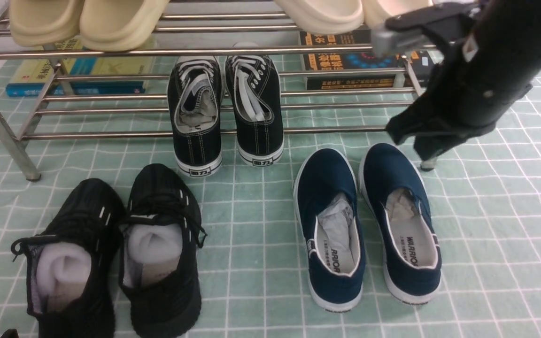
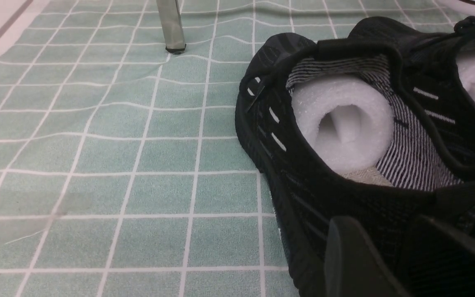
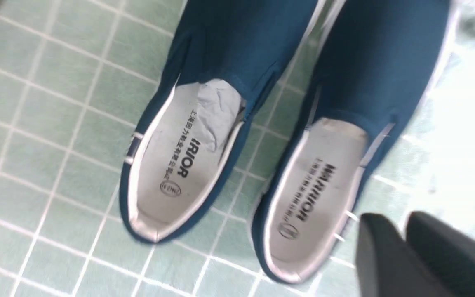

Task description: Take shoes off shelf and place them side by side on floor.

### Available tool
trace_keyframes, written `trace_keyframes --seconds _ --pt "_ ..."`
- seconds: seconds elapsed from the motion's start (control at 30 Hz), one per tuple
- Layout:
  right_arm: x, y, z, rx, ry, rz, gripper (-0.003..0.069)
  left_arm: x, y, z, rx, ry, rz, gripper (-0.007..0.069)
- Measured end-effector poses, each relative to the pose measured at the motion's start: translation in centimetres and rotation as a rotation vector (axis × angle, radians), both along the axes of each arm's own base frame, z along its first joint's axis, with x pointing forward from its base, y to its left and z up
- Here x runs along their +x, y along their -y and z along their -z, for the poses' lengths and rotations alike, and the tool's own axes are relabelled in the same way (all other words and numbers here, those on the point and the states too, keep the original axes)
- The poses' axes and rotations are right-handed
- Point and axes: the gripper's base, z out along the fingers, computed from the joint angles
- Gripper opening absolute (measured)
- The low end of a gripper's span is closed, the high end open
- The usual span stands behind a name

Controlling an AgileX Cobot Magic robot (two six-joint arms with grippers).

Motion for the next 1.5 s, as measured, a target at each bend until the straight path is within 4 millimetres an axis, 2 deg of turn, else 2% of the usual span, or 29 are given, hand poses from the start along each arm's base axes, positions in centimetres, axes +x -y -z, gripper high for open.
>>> trace_keyframes --seconds 0.03,0.07,0.13,0.23,0.3,0.33,0.37,0.4,0.43,0.47,0.5,0.53,0.6,0.7,0.73,0.8,0.87,0.9,1.17,1.5 --pt "-0.2 0.1 -0.2 0.001 0.003 0.000 0.0045 0.0 0.0 0.0 0.000 0.000 0.000 0.0239" --pt "-1.4 0.8 -1.5 0.017 0.041 -0.001 -0.0003 0.0 0.0 0.0 0.000 0.000 0.000 0.0239" --pt "-2.6 1.6 -2.5 0.032 0.068 -0.003 -0.0013 0.0 0.0 0.0 0.000 0.000 0.000 0.0239" --pt "-6.0 3.5 -3.5 0.047 0.099 -0.002 -0.0015 0.0 0.0 0.0 0.000 0.000 0.000 0.0239" --pt "-8.3 4.7 -3.2 0.061 0.100 -0.004 -0.0015 0.0 0.0 0.0 0.000 0.000 0.000 0.0239" --pt "-8.5 4.8 -3.1 0.064 0.101 -0.004 -0.0015 0.0 0.0 0.0 0.000 0.000 0.000 0.0239" --pt "-10.0 5.4 -2.3 0.102 0.123 -0.008 -0.0015 0.0 0.0 0.0 0.000 0.000 0.000 0.0239" --pt "-10.6 5.7 -2.3 0.123 0.148 -0.009 -0.0015 0.0 0.0 0.0 0.000 0.000 0.000 0.0239" --pt "-12.0 6.4 -0.9 0.181 0.210 -0.009 -0.0015 0.0 0.0 0.0 0.000 0.000 0.000 0.0239" --pt "-12.5 6.6 -0.7 0.220 0.269 -0.009 -0.0015 0.0 0.0 0.0 0.000 0.000 0.000 0.0239" --pt "-13.0 6.9 0.6 0.242 0.304 -0.011 -0.0015 0.0 0.0 0.0 0.000 0.000 0.000 0.0239" --pt "-13.3 7.1 1.2 0.279 0.376 -0.013 -0.0015 0.0 0.0 0.0 0.000 0.000 0.000 0.0239" --pt "-14.1 7.7 3.9 0.335 0.491 -0.012 -0.0013 0.0 0.0 0.0 0.000 0.000 0.000 0.0239" --pt "-14.7 8.1 5.7 0.401 0.618 -0.008 -0.0013 0.0 0.0 0.0 0.000 0.000 0.000 0.0239" --pt "-15.2 8.4 7.3 0.439 0.690 -0.003 -0.0011 0.0 0.0 0.0 0.000 0.000 0.000 0.0239" --pt "-15.5 8.7 7.6 0.469 0.747 -0.001 -0.0010 0.0 0.0 0.0 0.000 0.000 0.000 0.0239" --pt "-16.3 9.2 8.8 0.512 0.828 0.002 -0.0008 0.0 0.0 0.0 0.000 0.000 0.000 0.0239" --pt "-16.3 9.2 8.8 0.515 0.834 0.002 -0.0008 0.0 0.0 0.0 0.000 0.000 0.000 0.0239" --pt "-17.3 9.8 13.0 0.479 0.776 0.005 -0.0004 0.0 0.0 0.0 0.000 0.000 0.000 0.0239" --pt "-17.5 9.9 13.8 0.448 0.753 -0.011 0.0000 0.0 0.0 0.0 0.000 0.000 0.000 0.0242"
